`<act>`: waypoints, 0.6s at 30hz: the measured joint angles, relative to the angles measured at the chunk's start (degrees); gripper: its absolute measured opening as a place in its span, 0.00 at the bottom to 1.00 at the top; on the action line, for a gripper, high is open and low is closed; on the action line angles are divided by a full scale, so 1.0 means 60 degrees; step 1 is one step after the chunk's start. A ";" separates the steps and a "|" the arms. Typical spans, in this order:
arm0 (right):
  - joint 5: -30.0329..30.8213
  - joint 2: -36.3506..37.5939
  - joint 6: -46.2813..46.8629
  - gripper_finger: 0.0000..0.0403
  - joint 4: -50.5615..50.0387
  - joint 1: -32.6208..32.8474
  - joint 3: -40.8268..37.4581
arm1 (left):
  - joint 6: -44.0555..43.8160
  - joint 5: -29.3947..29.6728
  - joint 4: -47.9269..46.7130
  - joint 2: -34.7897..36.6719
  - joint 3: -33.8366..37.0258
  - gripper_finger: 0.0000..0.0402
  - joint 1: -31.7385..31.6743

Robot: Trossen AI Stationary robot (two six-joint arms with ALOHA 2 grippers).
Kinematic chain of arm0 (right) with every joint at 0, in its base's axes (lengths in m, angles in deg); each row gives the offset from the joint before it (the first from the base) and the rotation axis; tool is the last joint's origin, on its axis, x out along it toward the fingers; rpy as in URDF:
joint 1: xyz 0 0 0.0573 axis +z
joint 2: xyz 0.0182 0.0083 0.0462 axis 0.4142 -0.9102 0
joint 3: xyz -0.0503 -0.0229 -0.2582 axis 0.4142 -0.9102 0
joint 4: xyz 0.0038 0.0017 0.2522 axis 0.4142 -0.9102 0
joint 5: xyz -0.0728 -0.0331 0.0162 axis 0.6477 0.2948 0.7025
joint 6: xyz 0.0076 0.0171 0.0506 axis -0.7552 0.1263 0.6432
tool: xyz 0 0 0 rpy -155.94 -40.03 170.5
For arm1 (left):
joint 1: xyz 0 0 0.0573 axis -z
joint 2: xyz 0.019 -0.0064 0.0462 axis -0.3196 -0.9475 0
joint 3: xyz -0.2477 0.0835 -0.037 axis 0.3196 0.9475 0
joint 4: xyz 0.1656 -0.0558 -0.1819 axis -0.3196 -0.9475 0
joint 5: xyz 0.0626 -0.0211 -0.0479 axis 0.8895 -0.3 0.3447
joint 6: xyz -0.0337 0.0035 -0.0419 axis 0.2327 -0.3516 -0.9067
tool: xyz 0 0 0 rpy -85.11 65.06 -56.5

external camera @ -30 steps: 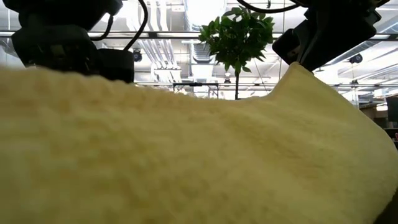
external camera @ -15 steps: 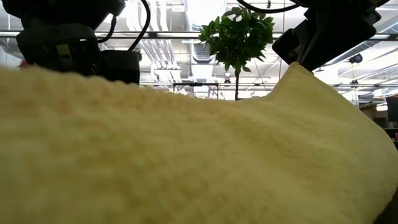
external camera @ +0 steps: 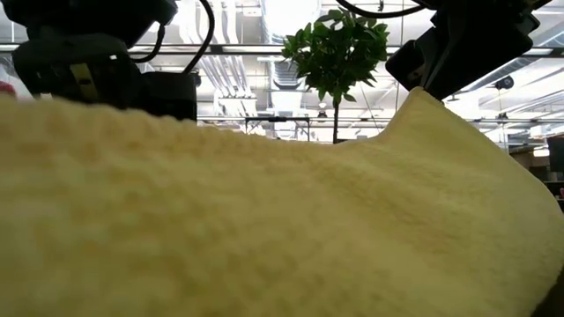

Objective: Fold microfiber towels
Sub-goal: Fold the yellow towel

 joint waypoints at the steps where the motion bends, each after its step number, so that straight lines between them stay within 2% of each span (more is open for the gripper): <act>1: 0.0000 0.0000 -0.0002 0.02 0.0000 0.0000 0.0000 | 0.0036 -0.0018 -0.0050 0.0045 0.0001 0.00 0.0003; 10: 0.0004 -0.0004 -0.0038 0.02 0.0121 0.0000 0.0004 | 0.0257 0.0118 -0.1728 0.0804 0.0006 0.00 -0.0051; 18: 0.0025 -0.0007 -0.0173 0.02 0.0384 0.0000 0.0004 | 0.0313 0.1560 -0.3719 0.2480 -0.0098 0.00 -0.0064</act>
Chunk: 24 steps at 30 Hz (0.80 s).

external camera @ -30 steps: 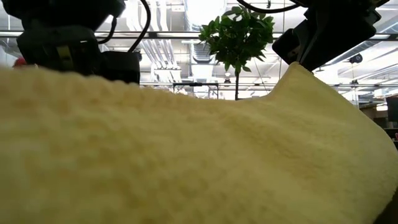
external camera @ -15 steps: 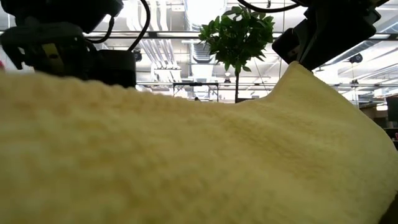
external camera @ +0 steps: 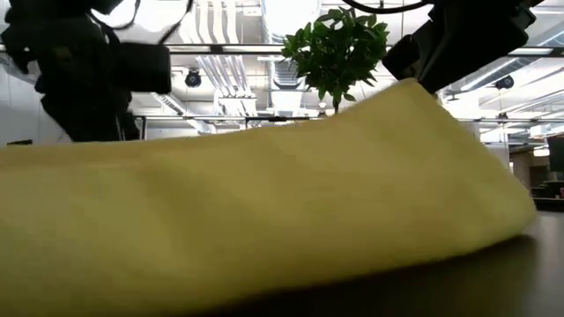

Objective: Fold microfiber towels
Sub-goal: Fold the yellow towel

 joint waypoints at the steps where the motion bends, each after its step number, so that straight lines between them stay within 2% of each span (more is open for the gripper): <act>1: 0.0001 0.0000 -0.0020 0.02 0.0088 0.0000 0.0000 | 0.0004 0.0178 -0.0127 0.0223 -0.0001 0.00 0.0000; 5: 0.0004 0.0000 -0.0027 0.02 0.0171 0.0000 0.0000 | 0.0044 0.0671 -0.0374 0.0827 0.0000 0.00 0.0000; 8: 0.0004 0.0000 -0.0027 0.02 0.0198 0.0000 0.0000 | 0.0180 0.0821 0.0191 0.0917 0.0003 0.00 0.0000; 14: 0.0008 0.0000 -0.0023 0.02 0.0276 0.0000 -0.0026 | 0.0240 0.0742 0.1912 -0.0048 0.0068 0.00 0.0007; 24: -0.0005 0.0000 -0.0031 0.02 0.0254 0.0000 -0.0062 | 0.0229 -0.1412 0.4511 -0.2505 -0.0299 0.01 0.0004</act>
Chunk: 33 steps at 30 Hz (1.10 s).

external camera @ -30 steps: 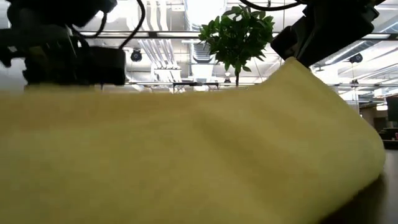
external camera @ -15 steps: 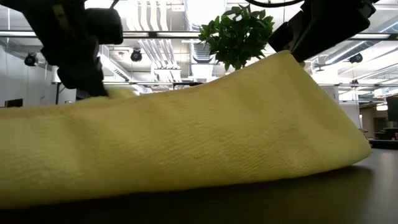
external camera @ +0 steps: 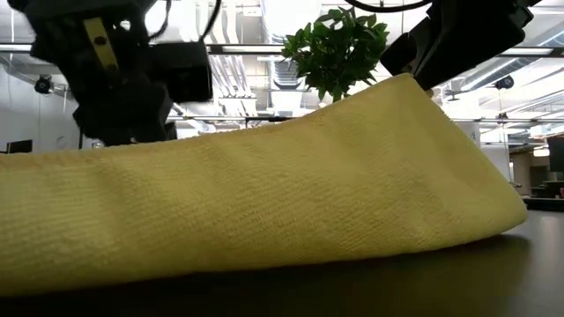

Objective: Fold microfiber towels
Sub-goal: Fold the yellow towel

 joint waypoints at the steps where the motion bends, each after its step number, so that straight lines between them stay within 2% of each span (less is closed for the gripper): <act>1: -0.0002 0.0000 0.0000 0.02 0.0004 0.0000 0.0000 | -0.0014 -0.0146 0.0131 -0.0103 -0.0004 0.02 -0.0007; 8: -0.0023 0.0000 0.0004 0.02 -0.0004 0.0000 -0.0018 | -0.0047 -0.0557 0.0276 0.0147 0.0058 0.16 0.0000; 14: -0.0024 0.0000 0.0004 0.02 -0.0001 0.0000 -0.0025 | 0.0018 -0.1751 0.0223 0.0475 0.0087 0.30 0.0143; 16: -0.0024 0.0000 0.0004 0.02 -0.0004 0.0000 -0.0025 | -0.0011 -0.2302 -0.0102 0.0657 0.0087 0.33 0.0153; 18: -0.0022 0.0000 0.0004 0.02 -0.0002 0.0000 -0.0025 | -0.0062 -0.2401 -0.0692 0.0876 0.0091 0.34 0.0147; 22: -0.0018 0.0000 0.0000 0.02 0.0005 -0.0019 -0.0029 | 0.0046 -0.1892 -0.2010 0.1311 0.0100 0.35 0.0142; 27: -0.0003 0.0000 0.0004 0.02 0.0001 -0.0029 -0.0043 | 0.0598 -0.0232 -0.2820 0.1578 0.0237 0.35 0.0120; 33: 0.0005 0.0000 0.0046 0.02 0.0042 -0.0066 -0.0051 | 0.0700 -0.0181 -0.2481 0.1578 0.0302 0.35 0.0084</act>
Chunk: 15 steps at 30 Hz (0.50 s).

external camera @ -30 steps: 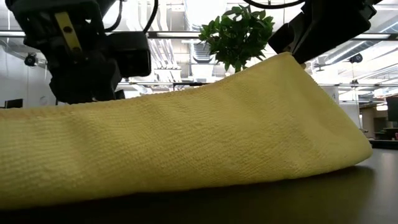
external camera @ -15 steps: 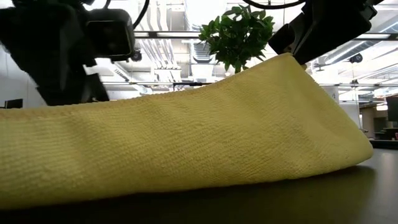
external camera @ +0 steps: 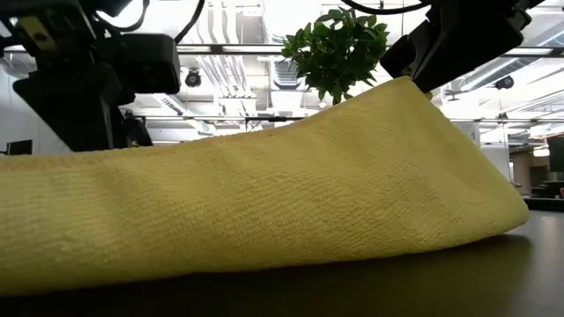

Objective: Fold microfiber towels
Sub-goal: Fold the yellow towel

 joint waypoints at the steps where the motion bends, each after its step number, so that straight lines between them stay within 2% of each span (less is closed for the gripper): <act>1: 0.0004 0.0000 0.0005 0.02 -0.0020 0.0000 0.0000 | 0.0000 -0.0015 0.0381 -0.0080 0.0029 0.35 0.0004; 3: 0.0007 0.0000 0.0000 0.02 0.0002 -0.0015 0.0000 | 0.0016 -0.0347 0.1219 -0.0287 0.0120 0.35 0.0007; 5: 0.0011 0.0000 -0.0009 0.02 0.0003 -0.0041 0.0000 | 0.0182 -0.1148 0.1736 -0.0464 0.0131 0.34 0.0004; 8: 0.0004 0.0000 -0.0009 0.02 0.0016 -0.0114 0.0000 | 0.0251 -0.1999 0.1698 -0.0383 0.0057 0.32 0.0010; 15: -0.0006 0.0000 -0.0019 0.02 0.0014 -0.0177 -0.0007 | 0.0249 -0.2055 0.1644 0.0205 0.0109 0.24 -0.0015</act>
